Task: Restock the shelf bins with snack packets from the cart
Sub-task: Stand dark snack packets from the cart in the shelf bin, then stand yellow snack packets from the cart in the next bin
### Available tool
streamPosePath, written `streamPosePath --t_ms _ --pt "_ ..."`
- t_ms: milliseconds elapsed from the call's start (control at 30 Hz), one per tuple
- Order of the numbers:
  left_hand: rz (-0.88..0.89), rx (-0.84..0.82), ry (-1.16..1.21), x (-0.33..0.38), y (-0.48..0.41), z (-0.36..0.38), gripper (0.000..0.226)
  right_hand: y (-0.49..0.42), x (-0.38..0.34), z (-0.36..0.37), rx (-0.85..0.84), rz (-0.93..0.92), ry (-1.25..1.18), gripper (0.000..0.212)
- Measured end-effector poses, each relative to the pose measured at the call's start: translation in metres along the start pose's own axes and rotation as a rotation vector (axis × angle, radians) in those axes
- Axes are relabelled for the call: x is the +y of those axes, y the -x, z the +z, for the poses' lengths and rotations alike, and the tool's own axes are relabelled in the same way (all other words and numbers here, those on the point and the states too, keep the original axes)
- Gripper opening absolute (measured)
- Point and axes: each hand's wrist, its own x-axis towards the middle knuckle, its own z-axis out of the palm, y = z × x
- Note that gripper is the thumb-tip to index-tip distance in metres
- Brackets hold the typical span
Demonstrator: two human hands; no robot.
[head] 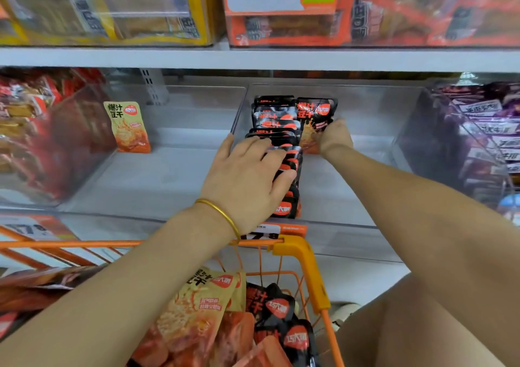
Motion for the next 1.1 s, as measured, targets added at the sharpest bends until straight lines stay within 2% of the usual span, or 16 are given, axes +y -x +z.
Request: streamPosePath --t_ms 100,200,267,367,433,500,567,633,700,800,867,967,1100 --pt "-0.009 0.005 0.056 -0.002 -0.001 -0.003 0.072 0.007 -0.002 -0.008 -0.009 -0.009 0.003 0.042" --pt "0.0 0.052 0.263 -0.008 -0.003 -0.011 0.069 0.027 -0.006 -0.028 -0.017 -0.069 -0.036 0.04" --pt "0.004 0.092 0.361 -0.015 0.004 -0.021 0.059 0.057 -0.012 -0.048 0.007 -0.214 -0.049 0.033" --pt "-0.014 0.167 0.384 -0.029 0.032 -0.039 0.041 0.126 -0.021 -0.073 -0.003 -0.458 -0.104 0.018" --pt "-0.05 0.182 0.398 -0.039 0.057 -0.048 0.037 0.18 -0.027 -0.085 -0.15 -0.584 -0.149 0.014" --pt "-0.1 0.115 0.416 -0.049 0.08 -0.053 0.036 0.23 -0.032 -0.089 -0.423 -0.651 -0.173 0.012" --pt "-0.141 0.01 0.412 -0.057 0.099 -0.058 0.037 0.259 -0.031 -0.079 -0.672 -0.666 -0.097 0.005" --pt "-0.156 -0.072 0.396 -0.061 0.115 -0.062 0.035 0.273 -0.029 -0.064 -0.771 -0.674 0.038 0.003" --pt "-0.167 -0.121 0.392 -0.063 0.129 -0.066 0.022 0.278 -0.026 -0.051 -0.767 -0.71 0.247 0.012" --pt "-0.174 -0.16 0.405 -0.064 0.142 -0.066 0.02 0.285 -0.02 -0.033 -0.684 -0.764 0.651 0.032" --pt "-0.174 -0.175 0.403 -0.065 0.148 -0.064 0.02 0.291 -0.016 -0.022 -0.638 -0.731 0.761 0.049" --pt "-0.194 -0.188 0.425 -0.065 0.152 -0.059 0.02 0.296 -0.012 -0.015 -0.598 -0.672 0.721 0.059" --pt "-0.195 -0.187 0.428 -0.067 0.154 -0.055 0.021 0.291 -0.008 -0.014 -0.613 -0.539 0.482 0.061"
